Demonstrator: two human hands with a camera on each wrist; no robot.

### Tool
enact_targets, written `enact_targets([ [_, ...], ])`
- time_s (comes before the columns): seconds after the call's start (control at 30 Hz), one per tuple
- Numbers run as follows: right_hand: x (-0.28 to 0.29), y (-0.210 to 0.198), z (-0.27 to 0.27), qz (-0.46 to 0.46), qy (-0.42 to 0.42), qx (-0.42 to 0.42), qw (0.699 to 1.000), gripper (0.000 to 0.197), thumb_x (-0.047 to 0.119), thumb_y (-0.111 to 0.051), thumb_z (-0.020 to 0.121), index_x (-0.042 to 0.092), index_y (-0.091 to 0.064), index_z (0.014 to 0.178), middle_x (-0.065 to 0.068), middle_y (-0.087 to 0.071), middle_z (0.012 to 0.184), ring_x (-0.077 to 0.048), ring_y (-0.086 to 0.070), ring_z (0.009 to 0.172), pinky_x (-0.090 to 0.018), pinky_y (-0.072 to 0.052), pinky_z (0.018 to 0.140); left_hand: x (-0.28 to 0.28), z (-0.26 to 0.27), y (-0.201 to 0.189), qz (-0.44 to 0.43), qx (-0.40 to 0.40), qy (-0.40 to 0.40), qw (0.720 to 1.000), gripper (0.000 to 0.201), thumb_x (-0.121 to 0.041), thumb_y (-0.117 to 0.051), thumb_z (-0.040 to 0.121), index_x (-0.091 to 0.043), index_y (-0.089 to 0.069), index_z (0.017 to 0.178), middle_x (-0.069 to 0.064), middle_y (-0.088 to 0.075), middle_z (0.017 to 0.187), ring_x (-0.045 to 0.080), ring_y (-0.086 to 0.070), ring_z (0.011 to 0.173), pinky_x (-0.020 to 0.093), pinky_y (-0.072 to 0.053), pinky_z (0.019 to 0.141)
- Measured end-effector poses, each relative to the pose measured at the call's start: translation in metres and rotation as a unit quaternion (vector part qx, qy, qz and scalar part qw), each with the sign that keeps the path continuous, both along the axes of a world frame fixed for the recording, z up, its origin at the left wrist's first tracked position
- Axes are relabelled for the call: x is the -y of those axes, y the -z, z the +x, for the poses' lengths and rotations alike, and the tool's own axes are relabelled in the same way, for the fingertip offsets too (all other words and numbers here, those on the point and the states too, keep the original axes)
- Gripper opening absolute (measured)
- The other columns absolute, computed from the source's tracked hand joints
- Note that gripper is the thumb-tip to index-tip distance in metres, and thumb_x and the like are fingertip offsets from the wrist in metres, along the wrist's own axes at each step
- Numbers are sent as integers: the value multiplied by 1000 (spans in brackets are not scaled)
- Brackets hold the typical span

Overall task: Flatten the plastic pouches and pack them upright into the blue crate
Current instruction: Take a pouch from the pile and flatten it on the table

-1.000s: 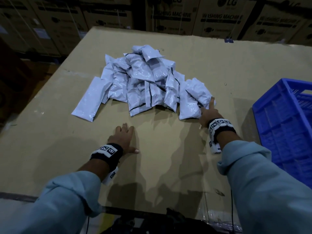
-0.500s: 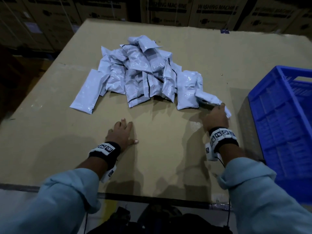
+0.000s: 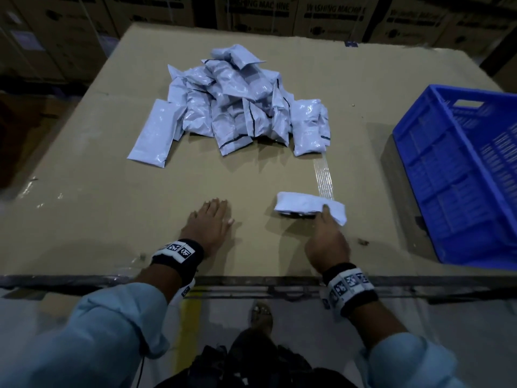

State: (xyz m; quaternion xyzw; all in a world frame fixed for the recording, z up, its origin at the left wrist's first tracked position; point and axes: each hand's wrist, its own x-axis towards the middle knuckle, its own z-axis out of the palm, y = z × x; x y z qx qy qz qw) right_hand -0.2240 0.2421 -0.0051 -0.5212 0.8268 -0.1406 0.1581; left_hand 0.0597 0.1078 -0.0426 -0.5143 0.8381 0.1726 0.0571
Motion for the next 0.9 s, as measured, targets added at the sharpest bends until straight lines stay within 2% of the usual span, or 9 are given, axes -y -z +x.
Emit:
enact_targets([
  [0.07, -11, 3, 37, 19, -42, 0, 999, 82, -5, -48, 81, 2, -23, 159, -7, -17, 169, -28, -44, 138, -38, -49, 97, -9, 7, -5, 3, -95, -23, 995, 78, -63, -9, 100, -16, -14, 162, 16, -16, 168, 35, -29, 150, 52, -31, 118],
  [0.17, -20, 6, 80, 24, -94, -3, 995, 81, -4, -47, 78, 1, -27, 156, -7, -10, 170, -27, -42, 137, -34, -47, 100, -22, 13, -14, -18, -169, -32, 985, 69, -53, -20, 105, -16, -14, 163, 13, -5, 170, 38, -33, 146, 51, -35, 115],
  [0.3, -31, 15, 124, 31, -128, -19, 991, 86, -2, -52, 76, -4, -22, 157, -14, -7, 170, -30, -42, 137, -35, -47, 104, -32, 28, -14, -66, -144, 26, 987, 75, -56, -12, 100, -15, -19, 162, 11, -4, 171, 33, -21, 153, 53, -33, 117],
  [0.37, -36, 15, 137, 36, -152, -28, 987, 88, -2, -55, 75, -5, -22, 156, -16, -5, 170, -31, -43, 137, -35, -47, 102, -34, 32, -11, -80, -116, 51, 989, 68, -52, -18, 104, -16, -19, 161, 10, -4, 171, 31, -15, 155, 53, -28, 120],
  [0.57, -41, 14, 147, 37, -170, -35, 984, 80, -4, -53, 79, 2, -32, 155, -7, -3, 171, -30, -52, 129, -34, -49, 77, -32, 30, -3, -84, -104, 73, 988, 63, -34, -37, 109, -12, -12, 163, 8, -1, 171, 27, -5, 157, 43, -14, 125],
  [0.7, -42, 4, 136, 27, -151, -44, 987, 60, 4, -53, 82, 19, -57, 140, -5, -27, 166, -33, -60, 115, -38, -53, 82, -26, 23, 3, -75, -70, 109, 989, 64, -35, -37, 109, -17, -9, 164, 7, 0, 171, 28, -5, 157, 45, -17, 124],
  [0.8, -39, 3, 129, -104, -101, -85, 986, 39, 5, -51, 74, 7, -70, 108, -15, -60, 137, -40, -61, 94, -46, -56, 79, -27, 19, 8, -79, -47, 149, 985, 61, -34, -38, 109, -18, -14, 163, 10, -8, 171, 33, -13, 155, 47, -22, 121],
  [0.83, -37, 6, 126, -137, -91, -97, 982, 40, 6, -51, 73, 4, -68, 109, -18, -63, 129, -41, -59, 92, -48, -55, 79, -28, 19, 11, -78, -45, 155, 984, 61, -33, -38, 109, -18, -15, 163, 12, -9, 170, 35, -16, 155, 47, -23, 120],
  [0.9, -30, 8, 124, -136, -86, -112, 981, 48, 14, -49, 84, 1, -59, 130, -22, -56, 134, -42, -54, 107, -50, -51, 93, -31, 17, 16, -68, -50, 154, 984, 61, -32, -38, 109, -17, -16, 163, 14, -9, 170, 36, -16, 154, 48, -24, 120],
])
